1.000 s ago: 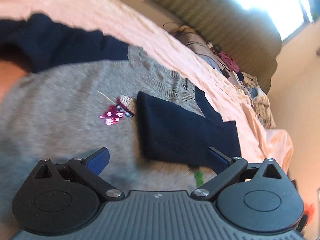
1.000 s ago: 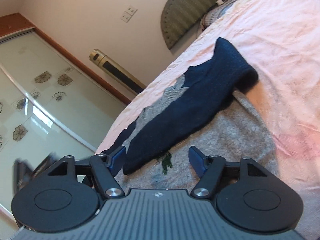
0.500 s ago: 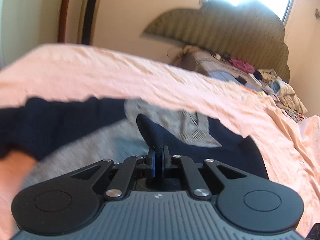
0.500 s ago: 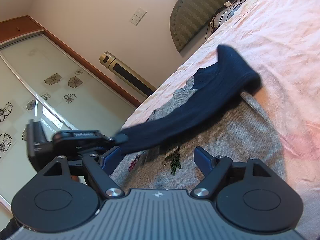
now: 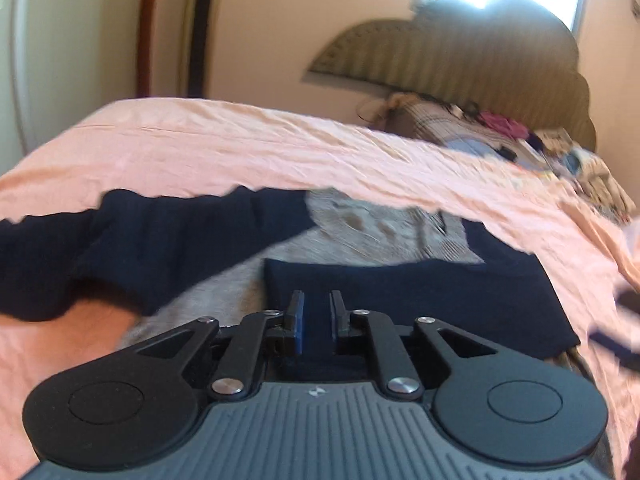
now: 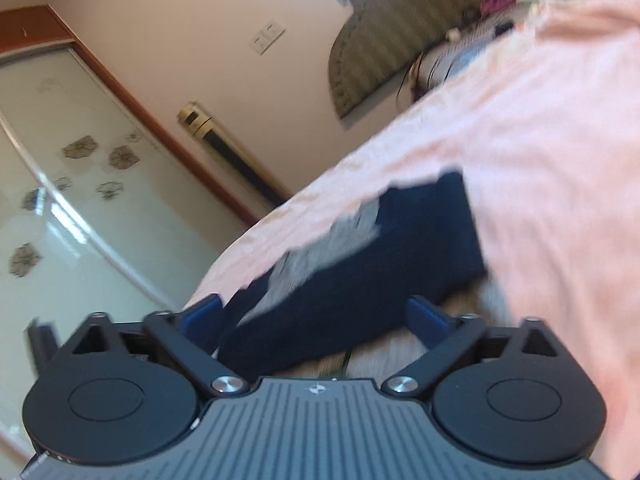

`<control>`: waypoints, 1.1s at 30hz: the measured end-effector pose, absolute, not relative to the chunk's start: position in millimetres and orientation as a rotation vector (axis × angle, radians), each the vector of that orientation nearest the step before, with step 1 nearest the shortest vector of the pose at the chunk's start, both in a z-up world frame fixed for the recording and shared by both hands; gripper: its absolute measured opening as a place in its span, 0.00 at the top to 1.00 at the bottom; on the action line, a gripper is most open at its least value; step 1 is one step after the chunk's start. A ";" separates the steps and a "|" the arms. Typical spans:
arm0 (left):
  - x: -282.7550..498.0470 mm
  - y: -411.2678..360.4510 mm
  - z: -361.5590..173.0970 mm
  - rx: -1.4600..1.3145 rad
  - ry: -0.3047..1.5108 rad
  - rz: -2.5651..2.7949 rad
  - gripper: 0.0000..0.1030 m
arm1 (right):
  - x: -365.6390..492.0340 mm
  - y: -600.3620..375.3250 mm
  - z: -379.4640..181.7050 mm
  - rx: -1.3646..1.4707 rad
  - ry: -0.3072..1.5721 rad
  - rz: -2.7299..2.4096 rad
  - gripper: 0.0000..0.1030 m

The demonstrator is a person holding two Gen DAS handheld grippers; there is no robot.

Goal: Fold small clothes

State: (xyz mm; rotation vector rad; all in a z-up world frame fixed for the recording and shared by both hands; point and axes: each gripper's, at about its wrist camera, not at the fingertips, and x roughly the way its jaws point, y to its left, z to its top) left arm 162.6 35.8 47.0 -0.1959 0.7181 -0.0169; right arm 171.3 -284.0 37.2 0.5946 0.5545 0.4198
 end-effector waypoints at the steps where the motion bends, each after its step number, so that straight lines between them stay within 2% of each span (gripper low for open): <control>1: 170.8 30.5 39.9 -0.206 0.744 -0.039 0.86 | 189.3 -277.4 39.3 0.544 0.577 0.414 0.00; 3: 187.5 22.7 23.2 -0.222 0.800 -0.061 0.86 | 223.0 -258.9 34.8 0.377 0.626 0.357 0.00; 5: 190.9 20.4 14.1 -0.207 0.761 -0.047 0.85 | 245.7 -241.9 19.6 0.190 0.683 0.265 0.02; 7: 191.7 30.3 9.9 -0.277 0.757 -0.057 0.85 | 256.9 -233.3 -0.8 0.076 0.762 0.199 0.00; 9: 190.5 42.4 6.4 -0.342 0.749 -0.088 0.85 | 247.1 -223.9 -14.7 -0.056 0.707 0.195 0.00; 14: 162.6 79.5 19.6 -0.430 0.712 -0.063 0.84 | 247.6 -227.0 -17.8 -0.040 0.704 0.191 0.00; 15: 150.8 95.7 23.8 -0.475 0.678 -0.040 0.82 | 246.9 -227.6 -16.5 -0.037 0.702 0.192 0.00; 17: 122.7 142.0 29.7 -0.606 0.594 0.064 0.61 | 246.1 -228.3 -15.7 -0.031 0.699 0.193 0.00; 18: 108.8 164.7 30.4 -0.674 0.555 0.138 0.30 | 246.1 -228.5 -15.0 -0.031 0.698 0.193 0.00; 19: 91.4 192.2 29.6 -0.762 0.501 0.245 0.05 | 246.2 -228.3 -14.8 -0.031 0.698 0.192 0.00; 20: 75.3 215.9 27.6 -0.841 0.446 0.347 0.02 | 246.1 -228.1 -14.4 -0.032 0.697 0.192 0.00; 27: 23.6 337.9 -3.1 -1.291 0.284 0.598 0.02 | 245.6 -228.2 -14.8 -0.023 0.693 0.192 0.00; 32: 39.9 352.0 -0.6 -1.271 0.291 0.591 0.03 | 244.8 -230.7 -14.6 -0.006 0.688 0.192 0.00; 33: 45.5 351.6 1.6 -1.236 0.302 0.602 0.06 | 244.8 -230.9 -14.5 -0.005 0.688 0.192 0.00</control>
